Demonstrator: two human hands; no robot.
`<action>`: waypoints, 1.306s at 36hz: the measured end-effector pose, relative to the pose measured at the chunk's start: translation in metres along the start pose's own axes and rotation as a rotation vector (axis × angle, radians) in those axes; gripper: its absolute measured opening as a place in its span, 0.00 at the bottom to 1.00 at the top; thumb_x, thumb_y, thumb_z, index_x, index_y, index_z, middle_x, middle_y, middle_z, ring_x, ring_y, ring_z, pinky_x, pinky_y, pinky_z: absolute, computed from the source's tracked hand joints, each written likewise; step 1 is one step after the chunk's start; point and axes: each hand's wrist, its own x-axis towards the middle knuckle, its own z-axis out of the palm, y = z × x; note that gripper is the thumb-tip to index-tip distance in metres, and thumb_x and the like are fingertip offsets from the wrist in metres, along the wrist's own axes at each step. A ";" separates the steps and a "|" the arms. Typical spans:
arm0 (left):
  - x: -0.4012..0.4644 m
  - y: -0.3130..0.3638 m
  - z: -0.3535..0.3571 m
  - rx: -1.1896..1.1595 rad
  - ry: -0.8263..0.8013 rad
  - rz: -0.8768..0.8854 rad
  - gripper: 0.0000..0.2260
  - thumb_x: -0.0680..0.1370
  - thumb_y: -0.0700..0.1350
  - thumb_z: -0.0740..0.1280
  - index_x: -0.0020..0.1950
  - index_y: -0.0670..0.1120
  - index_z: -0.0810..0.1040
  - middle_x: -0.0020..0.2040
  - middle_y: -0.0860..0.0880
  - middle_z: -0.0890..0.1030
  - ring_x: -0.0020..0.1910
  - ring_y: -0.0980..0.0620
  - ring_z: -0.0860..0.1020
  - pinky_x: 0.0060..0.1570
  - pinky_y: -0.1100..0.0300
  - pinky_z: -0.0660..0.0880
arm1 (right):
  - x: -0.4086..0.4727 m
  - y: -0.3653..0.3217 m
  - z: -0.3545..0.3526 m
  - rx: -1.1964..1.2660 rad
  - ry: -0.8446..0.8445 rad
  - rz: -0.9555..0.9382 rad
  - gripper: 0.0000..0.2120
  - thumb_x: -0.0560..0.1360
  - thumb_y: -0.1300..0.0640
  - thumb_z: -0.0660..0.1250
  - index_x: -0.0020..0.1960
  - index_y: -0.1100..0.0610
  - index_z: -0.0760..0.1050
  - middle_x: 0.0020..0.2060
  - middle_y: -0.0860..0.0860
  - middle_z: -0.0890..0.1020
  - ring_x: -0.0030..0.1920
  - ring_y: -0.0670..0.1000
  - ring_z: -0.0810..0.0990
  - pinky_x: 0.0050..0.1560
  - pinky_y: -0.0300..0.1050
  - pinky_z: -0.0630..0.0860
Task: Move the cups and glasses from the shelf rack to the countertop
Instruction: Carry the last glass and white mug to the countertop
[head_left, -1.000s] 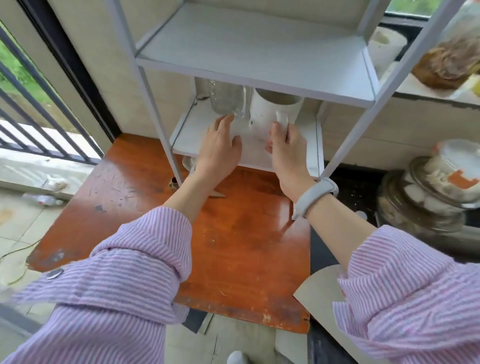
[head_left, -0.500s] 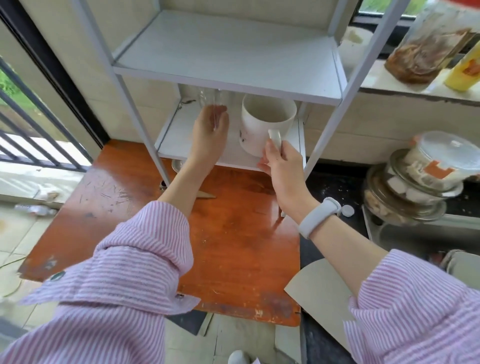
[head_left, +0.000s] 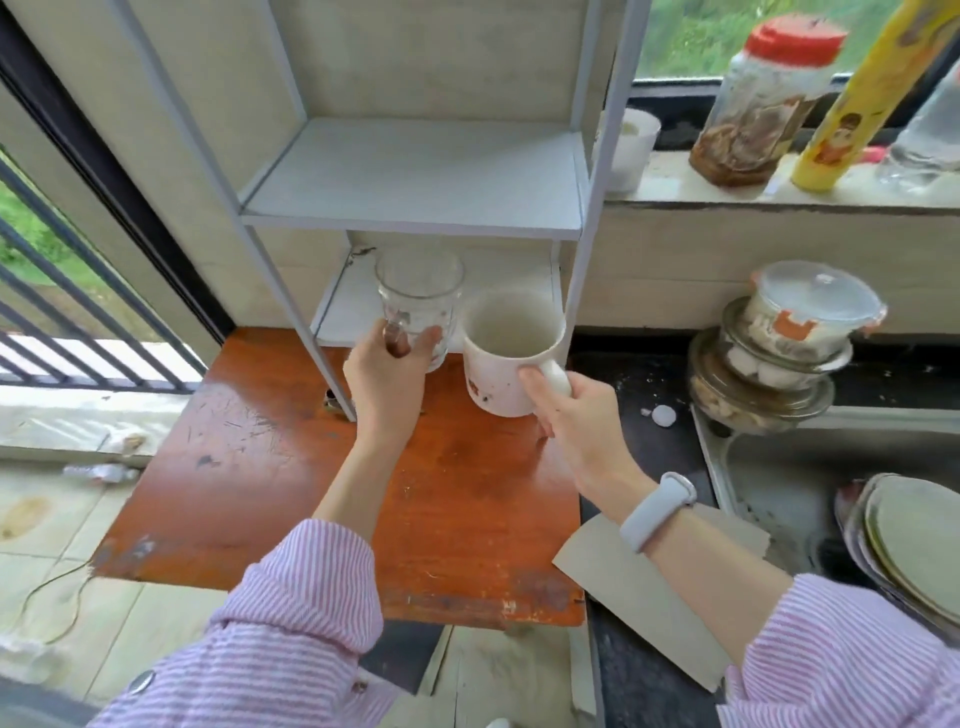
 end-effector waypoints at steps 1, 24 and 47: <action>-0.009 0.003 -0.002 0.001 0.001 0.014 0.23 0.71 0.45 0.72 0.29 0.49 0.57 0.26 0.54 0.60 0.24 0.57 0.61 0.29 0.67 0.62 | -0.008 0.002 -0.006 0.006 0.010 0.007 0.13 0.72 0.52 0.68 0.29 0.48 0.73 0.19 0.42 0.72 0.23 0.41 0.70 0.25 0.34 0.67; -0.328 0.205 0.165 -0.260 -0.502 0.236 0.25 0.70 0.42 0.73 0.28 0.49 0.56 0.25 0.56 0.58 0.25 0.57 0.58 0.27 0.64 0.58 | -0.247 0.018 -0.382 -0.064 0.539 0.019 0.24 0.71 0.53 0.70 0.22 0.51 0.62 0.19 0.45 0.63 0.23 0.46 0.60 0.24 0.38 0.58; -0.759 0.458 0.442 -0.625 -1.699 0.374 0.22 0.71 0.43 0.71 0.25 0.54 0.59 0.23 0.57 0.63 0.26 0.57 0.60 0.29 0.63 0.61 | -0.564 0.029 -0.738 -0.112 1.651 0.237 0.16 0.74 0.56 0.65 0.29 0.57 0.66 0.23 0.50 0.66 0.28 0.49 0.65 0.31 0.43 0.65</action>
